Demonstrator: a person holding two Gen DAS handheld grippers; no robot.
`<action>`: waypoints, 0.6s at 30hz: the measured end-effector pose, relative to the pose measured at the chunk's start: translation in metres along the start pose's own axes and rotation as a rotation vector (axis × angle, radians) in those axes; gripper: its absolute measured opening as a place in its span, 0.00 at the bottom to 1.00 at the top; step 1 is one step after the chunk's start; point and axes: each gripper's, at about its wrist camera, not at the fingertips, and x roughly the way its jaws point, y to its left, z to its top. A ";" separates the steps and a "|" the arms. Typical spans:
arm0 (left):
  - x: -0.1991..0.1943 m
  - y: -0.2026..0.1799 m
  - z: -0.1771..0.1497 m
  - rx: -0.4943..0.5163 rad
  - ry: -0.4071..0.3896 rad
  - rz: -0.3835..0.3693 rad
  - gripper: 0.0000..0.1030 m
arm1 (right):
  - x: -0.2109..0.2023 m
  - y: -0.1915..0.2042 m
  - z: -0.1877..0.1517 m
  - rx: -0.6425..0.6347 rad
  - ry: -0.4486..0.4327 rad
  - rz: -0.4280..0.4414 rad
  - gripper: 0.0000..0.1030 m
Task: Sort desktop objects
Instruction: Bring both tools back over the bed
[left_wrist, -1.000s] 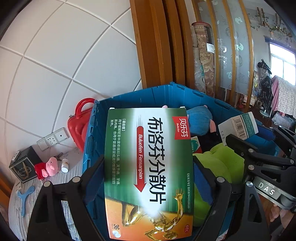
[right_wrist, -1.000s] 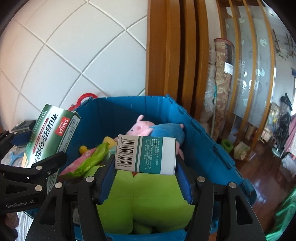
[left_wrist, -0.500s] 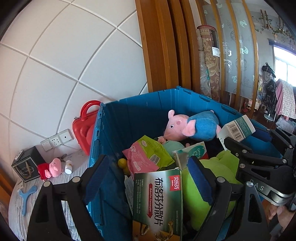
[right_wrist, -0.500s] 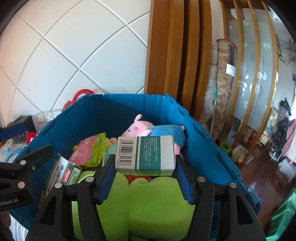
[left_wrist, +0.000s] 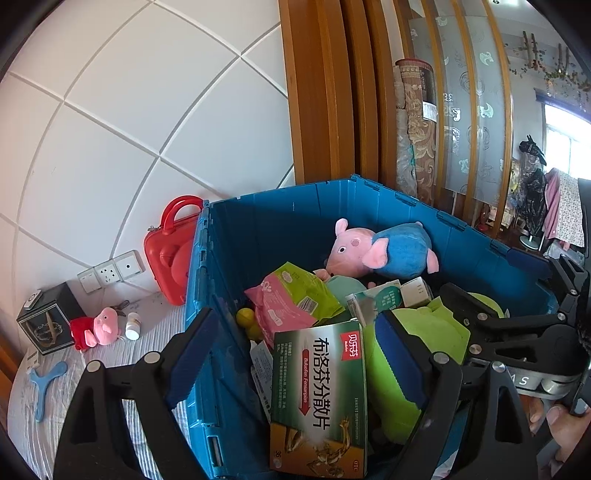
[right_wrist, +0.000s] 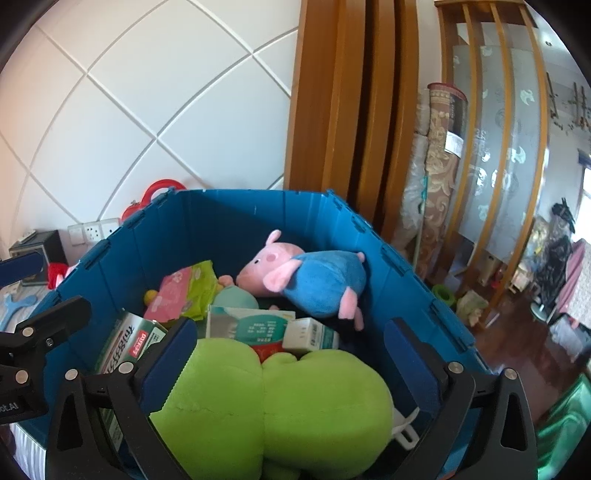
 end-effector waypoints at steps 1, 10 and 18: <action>-0.002 0.002 -0.001 -0.003 -0.004 -0.002 0.85 | -0.001 0.001 0.000 -0.001 -0.001 0.002 1.00; -0.023 0.039 -0.017 -0.059 -0.007 0.003 0.85 | -0.022 0.024 0.001 -0.014 -0.015 0.027 1.00; -0.046 0.131 -0.054 -0.154 0.023 0.088 0.85 | -0.043 0.088 0.014 -0.044 -0.031 0.126 1.00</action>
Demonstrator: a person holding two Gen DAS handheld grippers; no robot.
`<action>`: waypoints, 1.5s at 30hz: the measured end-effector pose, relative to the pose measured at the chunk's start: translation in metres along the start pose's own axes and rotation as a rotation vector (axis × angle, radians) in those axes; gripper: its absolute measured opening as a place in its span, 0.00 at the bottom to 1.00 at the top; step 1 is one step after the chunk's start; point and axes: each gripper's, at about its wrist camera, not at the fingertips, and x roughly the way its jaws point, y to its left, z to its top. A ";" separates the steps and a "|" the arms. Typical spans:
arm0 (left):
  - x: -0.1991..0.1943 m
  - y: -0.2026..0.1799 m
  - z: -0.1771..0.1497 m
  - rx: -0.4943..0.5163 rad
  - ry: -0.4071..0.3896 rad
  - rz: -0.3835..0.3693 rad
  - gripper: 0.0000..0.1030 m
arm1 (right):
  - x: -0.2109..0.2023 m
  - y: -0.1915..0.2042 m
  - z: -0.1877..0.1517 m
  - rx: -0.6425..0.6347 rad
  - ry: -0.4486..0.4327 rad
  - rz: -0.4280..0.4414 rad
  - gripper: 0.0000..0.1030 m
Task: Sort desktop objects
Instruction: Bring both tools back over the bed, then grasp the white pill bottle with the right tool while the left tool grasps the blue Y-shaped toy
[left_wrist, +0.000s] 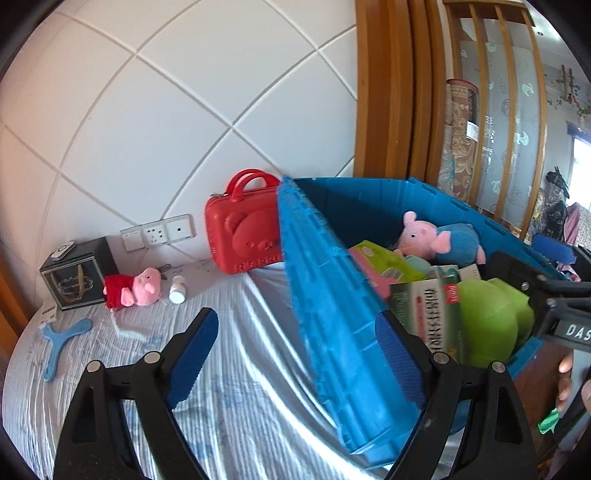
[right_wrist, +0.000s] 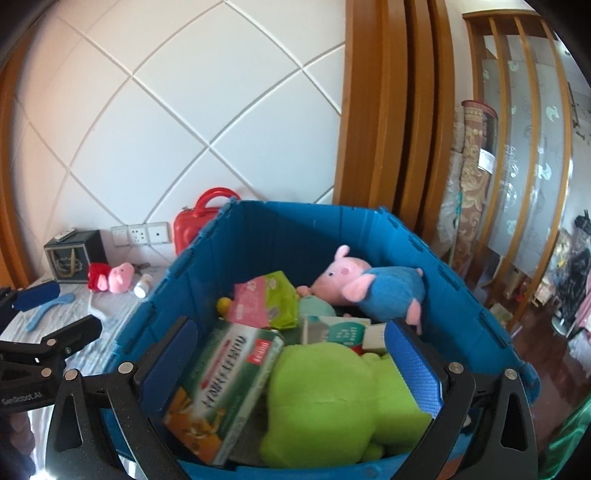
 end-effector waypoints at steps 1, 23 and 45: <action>-0.001 0.017 -0.004 -0.014 0.008 0.018 0.85 | -0.001 0.010 0.003 -0.007 -0.004 0.009 1.00; 0.043 0.445 -0.115 -0.340 0.314 0.469 0.85 | 0.148 0.302 0.041 -0.130 0.246 0.246 1.00; 0.213 0.649 -0.172 -0.517 0.470 0.571 0.85 | 0.576 0.387 0.018 0.058 0.701 0.191 0.83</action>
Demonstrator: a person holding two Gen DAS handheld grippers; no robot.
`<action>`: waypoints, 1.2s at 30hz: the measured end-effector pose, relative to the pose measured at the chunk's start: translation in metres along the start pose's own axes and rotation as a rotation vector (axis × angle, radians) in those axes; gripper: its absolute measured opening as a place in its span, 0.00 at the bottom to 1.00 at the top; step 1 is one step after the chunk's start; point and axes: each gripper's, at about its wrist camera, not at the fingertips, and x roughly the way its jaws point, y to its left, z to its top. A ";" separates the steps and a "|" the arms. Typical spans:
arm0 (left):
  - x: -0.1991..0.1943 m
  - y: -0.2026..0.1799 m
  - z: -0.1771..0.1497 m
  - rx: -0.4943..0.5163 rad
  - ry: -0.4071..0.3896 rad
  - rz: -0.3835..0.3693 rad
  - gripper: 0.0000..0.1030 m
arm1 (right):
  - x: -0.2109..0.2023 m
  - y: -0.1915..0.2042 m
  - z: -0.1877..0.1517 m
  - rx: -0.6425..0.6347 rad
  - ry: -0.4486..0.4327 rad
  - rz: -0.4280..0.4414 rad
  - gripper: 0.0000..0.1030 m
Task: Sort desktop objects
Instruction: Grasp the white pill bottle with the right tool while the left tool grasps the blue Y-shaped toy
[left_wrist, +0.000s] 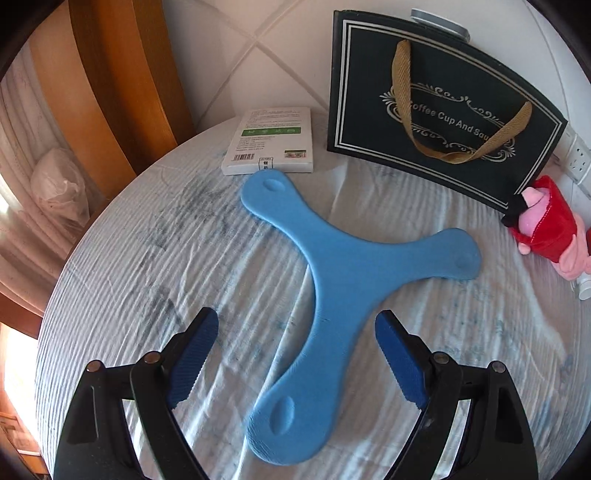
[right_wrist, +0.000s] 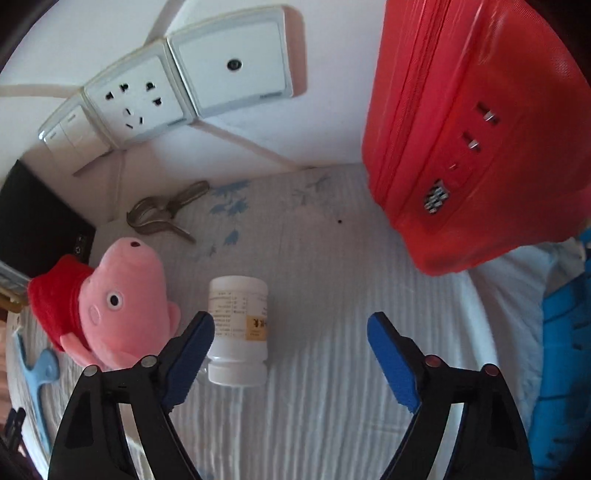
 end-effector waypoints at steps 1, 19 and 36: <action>0.005 0.001 0.001 0.003 0.005 -0.007 0.85 | 0.007 0.000 -0.003 -0.005 0.003 0.017 0.83; 0.050 -0.049 0.019 0.060 0.007 -0.061 0.49 | 0.047 0.039 -0.025 -0.134 0.015 -0.002 0.92; -0.058 -0.060 -0.075 0.101 0.011 -0.101 0.47 | -0.048 0.022 -0.121 -0.181 -0.028 0.031 0.44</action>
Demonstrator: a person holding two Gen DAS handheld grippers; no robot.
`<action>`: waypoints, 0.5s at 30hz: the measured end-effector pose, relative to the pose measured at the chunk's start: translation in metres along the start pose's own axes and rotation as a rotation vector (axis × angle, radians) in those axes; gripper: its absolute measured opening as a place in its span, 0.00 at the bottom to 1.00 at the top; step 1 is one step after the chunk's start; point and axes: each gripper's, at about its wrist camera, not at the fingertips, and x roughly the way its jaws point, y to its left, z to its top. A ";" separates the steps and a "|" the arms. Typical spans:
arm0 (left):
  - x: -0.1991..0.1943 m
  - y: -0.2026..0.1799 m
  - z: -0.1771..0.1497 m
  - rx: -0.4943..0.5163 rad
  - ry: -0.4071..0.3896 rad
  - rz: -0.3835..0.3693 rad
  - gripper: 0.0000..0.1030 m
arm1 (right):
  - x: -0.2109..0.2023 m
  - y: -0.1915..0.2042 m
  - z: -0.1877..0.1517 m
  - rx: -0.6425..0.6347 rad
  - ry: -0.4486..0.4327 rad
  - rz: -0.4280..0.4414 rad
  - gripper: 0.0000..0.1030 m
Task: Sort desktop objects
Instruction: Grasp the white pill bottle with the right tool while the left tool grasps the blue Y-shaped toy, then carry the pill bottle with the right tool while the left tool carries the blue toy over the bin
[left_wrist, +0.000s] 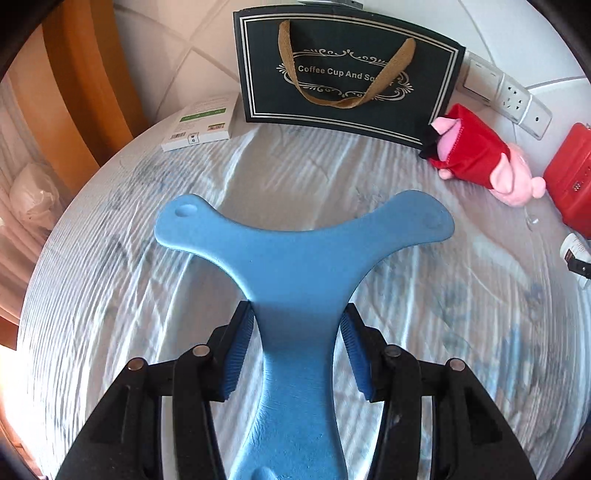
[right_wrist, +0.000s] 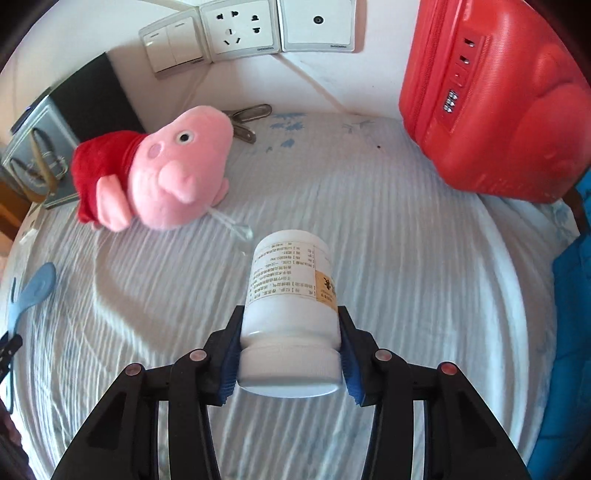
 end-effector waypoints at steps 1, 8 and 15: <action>-0.009 -0.001 -0.008 -0.010 -0.001 -0.005 0.47 | -0.008 -0.001 -0.010 -0.002 -0.007 -0.003 0.44; -0.075 -0.012 -0.076 -0.042 -0.014 -0.103 0.47 | -0.070 0.002 -0.087 -0.009 -0.038 0.036 0.44; -0.154 -0.043 -0.132 0.066 -0.064 -0.144 0.47 | -0.157 0.012 -0.163 -0.048 -0.105 0.098 0.44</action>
